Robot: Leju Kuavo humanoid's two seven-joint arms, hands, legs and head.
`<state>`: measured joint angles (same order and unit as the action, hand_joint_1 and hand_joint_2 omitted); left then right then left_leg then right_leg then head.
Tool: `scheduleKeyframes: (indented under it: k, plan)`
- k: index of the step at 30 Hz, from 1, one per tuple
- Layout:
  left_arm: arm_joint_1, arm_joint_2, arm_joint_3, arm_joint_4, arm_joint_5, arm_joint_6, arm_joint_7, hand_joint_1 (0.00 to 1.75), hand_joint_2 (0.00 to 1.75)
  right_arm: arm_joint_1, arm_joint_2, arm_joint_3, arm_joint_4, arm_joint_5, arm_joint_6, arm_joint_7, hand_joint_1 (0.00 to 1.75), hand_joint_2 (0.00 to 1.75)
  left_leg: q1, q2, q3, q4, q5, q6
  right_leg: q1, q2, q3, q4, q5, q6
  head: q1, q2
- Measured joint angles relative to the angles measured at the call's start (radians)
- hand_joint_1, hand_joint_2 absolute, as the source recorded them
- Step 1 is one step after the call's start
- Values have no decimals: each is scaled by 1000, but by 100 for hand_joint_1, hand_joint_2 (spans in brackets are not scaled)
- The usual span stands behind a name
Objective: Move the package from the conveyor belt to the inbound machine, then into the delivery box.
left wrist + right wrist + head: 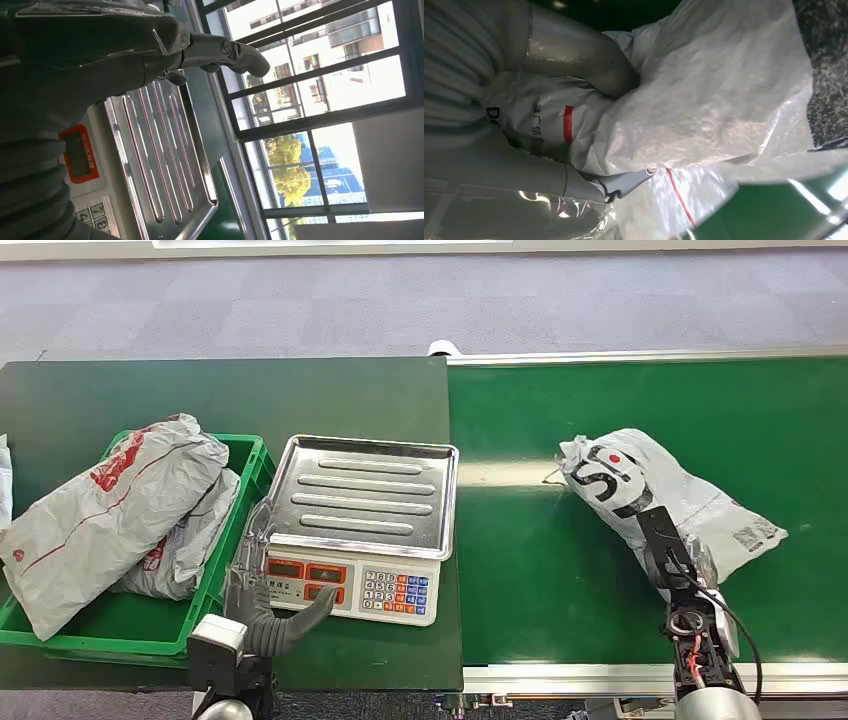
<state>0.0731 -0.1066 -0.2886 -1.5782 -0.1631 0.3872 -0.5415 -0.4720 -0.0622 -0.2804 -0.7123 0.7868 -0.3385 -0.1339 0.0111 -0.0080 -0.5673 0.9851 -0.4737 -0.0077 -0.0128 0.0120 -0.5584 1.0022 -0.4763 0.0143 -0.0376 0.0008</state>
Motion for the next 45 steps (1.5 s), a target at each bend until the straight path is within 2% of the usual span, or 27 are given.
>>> scheduleKeyframes:
  k: [2, 6, 8, 10, 13, 16, 21, 24, 25, 28, 33, 38, 45]
  plan:
    - [0, -2, 3, -1, -1, 2, -4, 0, 175, 21, 19, 22, -59, -35, -22, -27, 175, 175, 0, 0, -1, 0, 0, 0, 0, 0, 0, 0, 0, 0, 0, 0]
    - [-10, -12, 13, -1, -1, 10, -23, 0, 175, 100, 100, 138, -290, -128, -139, -135, 175, 175, 0, 1, -2, 0, 0, 0, 0, 1, -3, 0, 0, 0, 0, 0]
    - [-26, -18, 15, 1, 0, 13, -32, 0, 175, 132, 140, 205, -393, -138, -200, -176, 175, 175, 0, 1, -2, 0, 0, 0, 0, 0, -3, 0, 0, 0, 0, 0]
    - [-49, -21, 17, 5, 7, 15, -39, 0, 175, 157, 175, 280, -481, -113, -220, -194, 175, 175, 0, 1, -3, 0, 0, 0, 0, 1, -3, 0, 0, 0, 0, 0]
    - [-83, -22, 19, 14, 20, 17, -43, 0, 175, 184, 208, 387, -576, -53, -202, -183, 175, 175, 0, 2, -2, 0, 0, 0, 0, 1, -3, 0, 0, -1, 0, 0]
    - [-102, -22, 21, 24, 28, 17, -47, 0, 175, 196, 224, 454, -627, -7, -164, -180, 175, 175, 0, 1, -2, 0, 0, 0, 0, 0, -3, 0, 0, -1, 0, 0]
    - [-146, -22, 35, 43, 37, 19, -52, 0, 175, 195, 231, 572, -631, 165, 24, -146, 175, 175, 0, 2, -3, 0, 0, 0, 0, 1, -3, 0, 0, -1, 0, 0]
    - [-162, -22, 53, 44, 35, 25, -50, 0, 175, 187, 242, 640, -603, 214, 100, -100, 175, 175, 0, 1, -3, 0, 0, 0, 0, 0, -3, 0, 0, -1, 0, 0]
    - [-164, -22, 60, 44, 32, 30, -48, 0, 175, 181, 245, 656, -588, 222, 120, -86, 158, 175, 0, 1, -3, 0, 0, 0, 0, 0, -3, 0, 0, -1, 0, 0]
    - [-165, -22, 74, 42, 27, 41, -42, 0, 175, 169, 252, 680, -555, 227, 152, -64, 68, 175, 0, 1, -3, 0, 0, 0, 0, 1, -3, 0, 0, -1, 1, 0]
    - [-163, -22, 113, 20, -1, 86, -30, 0, 175, 138, 267, 696, -466, 191, 157, -50, 0, 175, 0, 1, -3, 0, 0, 0, 0, 1, -3, 0, 0, -1, 1, 0]
    - [-159, -22, 165, -27, -31, 120, -12, 0, 175, 126, 276, 705, -389, 152, 134, -59, 0, 175, 0, 1, -3, 0, 0, 0, 0, 0, -3, 0, 0, -1, 0, 0]
    - [-157, -22, 186, -51, -36, 122, -8, 0, 175, 125, 277, 707, -363, 148, 132, -60, 0, 175, 0, 1, -3, 0, 0, 0, 0, 0, -3, 0, 0, -1, 0, 0]
